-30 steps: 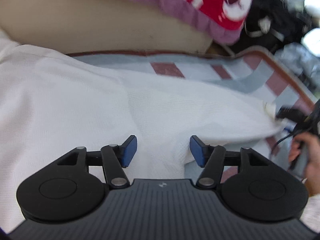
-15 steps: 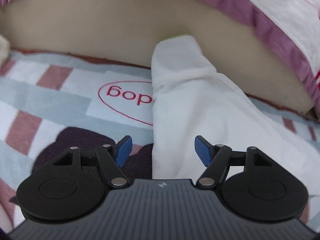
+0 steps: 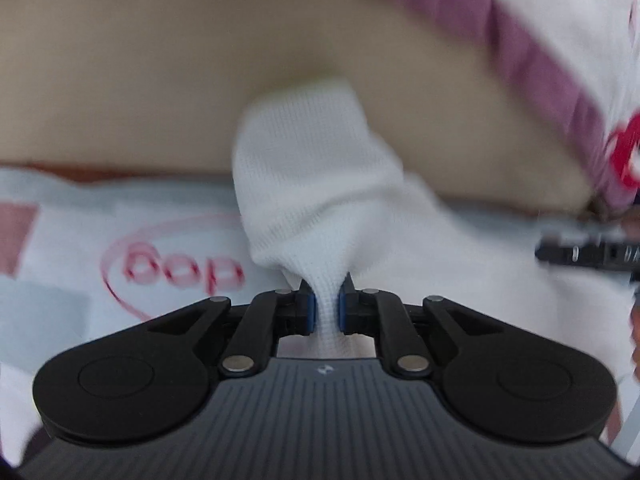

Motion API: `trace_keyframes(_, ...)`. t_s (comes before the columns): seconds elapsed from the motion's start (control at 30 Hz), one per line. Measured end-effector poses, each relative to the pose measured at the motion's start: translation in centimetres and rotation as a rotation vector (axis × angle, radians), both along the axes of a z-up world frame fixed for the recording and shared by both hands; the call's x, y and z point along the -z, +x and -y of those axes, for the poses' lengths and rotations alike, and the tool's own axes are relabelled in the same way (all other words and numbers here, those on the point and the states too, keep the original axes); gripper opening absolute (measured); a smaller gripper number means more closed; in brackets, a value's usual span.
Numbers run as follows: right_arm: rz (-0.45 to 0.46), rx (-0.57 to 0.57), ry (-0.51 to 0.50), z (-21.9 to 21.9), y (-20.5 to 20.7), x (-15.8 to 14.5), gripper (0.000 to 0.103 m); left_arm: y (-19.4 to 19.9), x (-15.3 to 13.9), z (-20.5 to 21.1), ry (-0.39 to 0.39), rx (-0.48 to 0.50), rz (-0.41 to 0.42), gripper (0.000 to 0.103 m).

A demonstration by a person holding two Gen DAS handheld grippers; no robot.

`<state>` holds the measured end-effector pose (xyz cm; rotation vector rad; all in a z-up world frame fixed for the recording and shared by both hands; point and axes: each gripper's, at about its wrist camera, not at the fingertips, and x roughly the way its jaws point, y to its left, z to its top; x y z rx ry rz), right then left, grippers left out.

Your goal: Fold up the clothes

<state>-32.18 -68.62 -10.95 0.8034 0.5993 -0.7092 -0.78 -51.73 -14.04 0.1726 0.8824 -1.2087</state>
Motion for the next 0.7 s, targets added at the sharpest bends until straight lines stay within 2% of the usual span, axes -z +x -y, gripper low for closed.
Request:
trace_keyframes(0.1,0.145,0.1,0.11,1.4,-2.2,0.7,0.069,1.4,2.1,0.0,0.039,-0.054,-0.044,0.011)
trace_keyframes(0.13,0.178,0.129,0.146,1.9,-2.8,1.1,0.069,1.6,2.9,-0.1,0.044,-0.064,-0.055,0.015)
trace_keyframes(0.2,0.197,0.16,0.165,2.1,-3.5,1.4,0.069,1.8,3.7,-0.7,0.046,-0.097,-0.055,0.022)
trace_keyframes(0.23,0.194,0.165,0.161,2.0,-3.7,1.3,0.069,1.8,3.5,-1.0,0.05,-0.123,-0.041,0.036)
trace_keyframes(0.27,0.192,0.162,0.154,1.9,-3.8,1.0,0.069,1.6,3.1,-1.3,0.069,-0.165,-0.01,0.054)
trace_keyframes(0.3,0.192,0.159,0.148,1.8,-4.0,0.7,0.069,1.4,2.4,-1.5,0.084,-0.191,0.031,0.058)
trace_keyframes(0.4,0.228,0.143,0.146,0.9,-4.6,-0.6,0.069,0.1,0.0,-2.6,0.085,-0.229,0.12,0.053)
trace_keyframes(0.47,0.25,0.132,0.152,-0.3,-5.5,-2.2,0.069,-0.8,-1.8,-3.7,0.063,-0.205,0.107,0.055)
trace_keyframes(0.57,0.199,0.095,0.229,-1.7,-6.4,-4.5,0.07,-2.4,-3.6,-5.7,0.036,-0.165,0.019,0.062)
trace_keyframes(0.63,0.12,0.109,0.29,-2.7,-7.2,-4.0,0.071,-3.9,-3.4,-6.8,0.073,-0.132,-0.033,0.068)
trace_keyframes(0.7,0.055,0.15,0.371,-4.6,-8.6,-2.6,0.071,-4.9,-2.7,-6.8,0.146,-0.108,-0.065,0.07)
